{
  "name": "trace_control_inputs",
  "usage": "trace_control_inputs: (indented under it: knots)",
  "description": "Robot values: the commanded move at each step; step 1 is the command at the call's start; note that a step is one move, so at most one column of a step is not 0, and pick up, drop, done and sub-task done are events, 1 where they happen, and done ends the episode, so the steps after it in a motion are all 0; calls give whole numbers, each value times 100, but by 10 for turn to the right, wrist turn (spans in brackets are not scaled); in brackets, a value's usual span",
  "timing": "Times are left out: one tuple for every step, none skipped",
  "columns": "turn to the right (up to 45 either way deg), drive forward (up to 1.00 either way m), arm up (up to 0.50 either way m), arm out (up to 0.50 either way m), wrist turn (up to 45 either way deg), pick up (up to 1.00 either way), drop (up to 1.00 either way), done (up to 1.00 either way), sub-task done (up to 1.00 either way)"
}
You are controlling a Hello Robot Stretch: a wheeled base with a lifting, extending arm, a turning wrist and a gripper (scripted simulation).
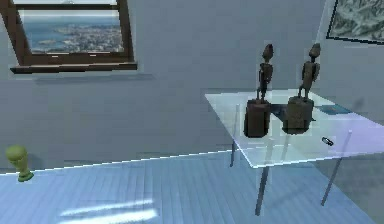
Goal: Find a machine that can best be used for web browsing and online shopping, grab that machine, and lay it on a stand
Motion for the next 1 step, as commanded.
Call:
trace_control_inputs:
  knots:
    - [60,0,0,0,0,0,0,0,0]
